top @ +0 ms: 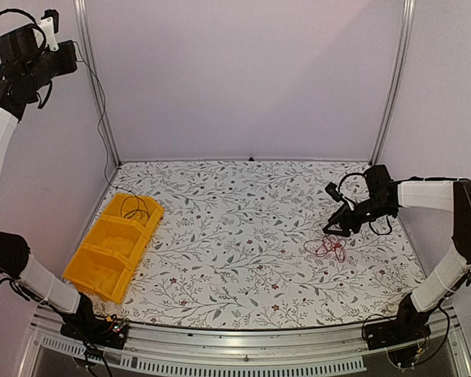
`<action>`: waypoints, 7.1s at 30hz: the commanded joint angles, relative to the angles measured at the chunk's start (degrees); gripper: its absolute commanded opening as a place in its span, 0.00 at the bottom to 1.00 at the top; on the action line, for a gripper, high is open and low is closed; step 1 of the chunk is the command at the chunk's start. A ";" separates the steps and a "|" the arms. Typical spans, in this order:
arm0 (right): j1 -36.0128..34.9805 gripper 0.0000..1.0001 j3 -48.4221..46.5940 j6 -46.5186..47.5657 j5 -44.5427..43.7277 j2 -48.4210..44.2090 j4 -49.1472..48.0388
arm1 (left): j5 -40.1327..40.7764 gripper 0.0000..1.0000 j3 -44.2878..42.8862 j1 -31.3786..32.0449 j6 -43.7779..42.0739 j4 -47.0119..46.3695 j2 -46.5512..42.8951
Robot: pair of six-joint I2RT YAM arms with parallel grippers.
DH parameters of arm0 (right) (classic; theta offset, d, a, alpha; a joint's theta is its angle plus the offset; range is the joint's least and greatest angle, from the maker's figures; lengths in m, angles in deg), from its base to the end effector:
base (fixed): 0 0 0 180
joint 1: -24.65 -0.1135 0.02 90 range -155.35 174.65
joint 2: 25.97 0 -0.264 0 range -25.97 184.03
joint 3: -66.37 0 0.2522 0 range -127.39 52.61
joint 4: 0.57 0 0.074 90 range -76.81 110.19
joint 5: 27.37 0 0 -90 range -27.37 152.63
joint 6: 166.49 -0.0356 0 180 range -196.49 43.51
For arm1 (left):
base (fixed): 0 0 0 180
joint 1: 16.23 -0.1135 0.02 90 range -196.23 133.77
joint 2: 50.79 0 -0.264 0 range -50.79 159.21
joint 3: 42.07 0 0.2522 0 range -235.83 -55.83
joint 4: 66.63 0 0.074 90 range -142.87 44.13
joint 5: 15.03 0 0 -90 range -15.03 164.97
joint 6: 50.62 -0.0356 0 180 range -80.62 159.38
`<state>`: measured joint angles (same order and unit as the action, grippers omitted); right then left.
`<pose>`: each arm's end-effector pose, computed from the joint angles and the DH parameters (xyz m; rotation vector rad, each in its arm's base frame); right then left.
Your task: Untangle the cables
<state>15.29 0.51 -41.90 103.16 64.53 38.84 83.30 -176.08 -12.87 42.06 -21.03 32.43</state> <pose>0.2881 0.0709 0.1815 -1.1110 2.1958 0.7601 0.2569 -0.0099 0.5809 -0.1090 1.4772 0.0222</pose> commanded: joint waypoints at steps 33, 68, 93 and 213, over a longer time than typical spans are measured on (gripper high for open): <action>-0.64 0.62 -2.13 1.93 -0.84 3.27 1.35 | -19.62 0.00 54.32 -2.23 11.77 -10.50 -11.99; -1.01 0.63 -2.57 3.20 -2.96 5.48 2.72 | 2.92 0.00 57.01 1.24 5.29 2.10 5.47; -2.43 0.63 -2.90 3.38 -3.62 6.19 3.26 | 0.96 0.00 59.25 -0.54 7.62 10.91 -2.96; -5.47 0.67 -3.71 3.12 -7.35 8.46 4.06 | -1.04 0.14 59.00 3.97 5.57 4.70 8.71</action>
<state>10.06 -2.24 -38.53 95.76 73.32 42.47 81.88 -116.32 -8.74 48.55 -15.92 39.60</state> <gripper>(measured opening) 0.669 0.204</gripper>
